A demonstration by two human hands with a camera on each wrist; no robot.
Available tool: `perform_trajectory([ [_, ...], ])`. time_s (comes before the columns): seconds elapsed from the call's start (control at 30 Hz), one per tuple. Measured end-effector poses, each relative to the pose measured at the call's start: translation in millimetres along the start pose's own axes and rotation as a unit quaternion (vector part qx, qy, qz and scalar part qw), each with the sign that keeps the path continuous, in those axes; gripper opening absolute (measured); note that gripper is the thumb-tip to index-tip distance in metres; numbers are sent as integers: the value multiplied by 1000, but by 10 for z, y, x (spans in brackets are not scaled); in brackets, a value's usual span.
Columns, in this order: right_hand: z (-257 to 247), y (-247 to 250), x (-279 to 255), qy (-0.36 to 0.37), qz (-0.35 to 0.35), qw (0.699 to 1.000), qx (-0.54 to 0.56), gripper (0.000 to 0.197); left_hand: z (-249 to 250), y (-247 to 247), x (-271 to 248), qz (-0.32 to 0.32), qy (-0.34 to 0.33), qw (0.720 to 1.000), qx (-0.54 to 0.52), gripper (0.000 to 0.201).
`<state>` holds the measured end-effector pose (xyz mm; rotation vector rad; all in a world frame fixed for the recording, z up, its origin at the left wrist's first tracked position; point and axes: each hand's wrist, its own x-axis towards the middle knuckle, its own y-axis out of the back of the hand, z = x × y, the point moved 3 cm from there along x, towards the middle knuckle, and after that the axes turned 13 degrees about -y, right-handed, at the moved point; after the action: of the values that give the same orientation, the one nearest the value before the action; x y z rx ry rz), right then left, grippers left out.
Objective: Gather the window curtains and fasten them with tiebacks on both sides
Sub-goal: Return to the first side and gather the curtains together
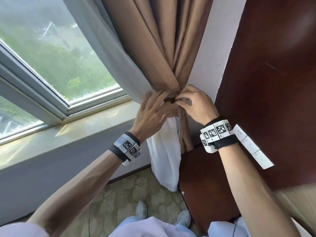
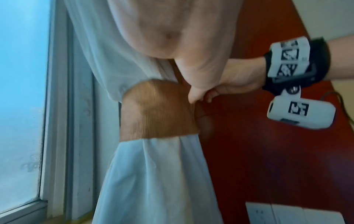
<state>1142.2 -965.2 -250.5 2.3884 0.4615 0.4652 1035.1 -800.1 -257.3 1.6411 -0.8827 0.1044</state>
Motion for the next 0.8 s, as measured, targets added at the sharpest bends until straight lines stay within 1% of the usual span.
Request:
perform_trajectory([
  [0.03,-82,40,-53,6,10,1000,-1,14,-21,132,-60,2,-4,1000,-18,41],
  [0.07,-189,65,-115,16,21,1000,9,12,-48,287,-121,1,9,999,-42,35],
  [0.13,-456,68,-253,33,37,997,64,10,-147,628,-248,4,78,991,-104,24],
  [0.2,-794,-21,-364,34,27,991,129,13,-325,984,-387,6,161,974,-159,19],
  [0.23,-988,-101,-398,31,14,987,155,14,-433,1150,-473,4,188,966,-176,18],
  [0.3,-1420,-319,-415,31,-12,980,195,15,-676,1475,-689,-13,216,961,-172,17],
  [0.4,-2192,-789,-360,70,-35,974,214,18,-1088,2001,-1197,-42,266,955,-121,21],
  [0.5,-3067,-1462,-340,138,-66,964,216,18,-1507,2544,-1919,-46,326,941,-72,26],
  [0.6,-3973,-2269,-474,203,-109,949,214,22,-1910,3087,-2829,-50,373,926,0,30],
  [0.63,-4313,-2572,-554,224,-126,943,213,25,-2045,3304,-3204,-51,393,917,32,31],
  [0.7,-4835,-3047,-677,259,-142,932,209,31,-2249,3663,-3806,-51,418,903,83,33],
  [0.8,-5726,-3800,-889,305,-184,915,190,38,-2539,4276,-4788,-49,462,872,156,38],
])
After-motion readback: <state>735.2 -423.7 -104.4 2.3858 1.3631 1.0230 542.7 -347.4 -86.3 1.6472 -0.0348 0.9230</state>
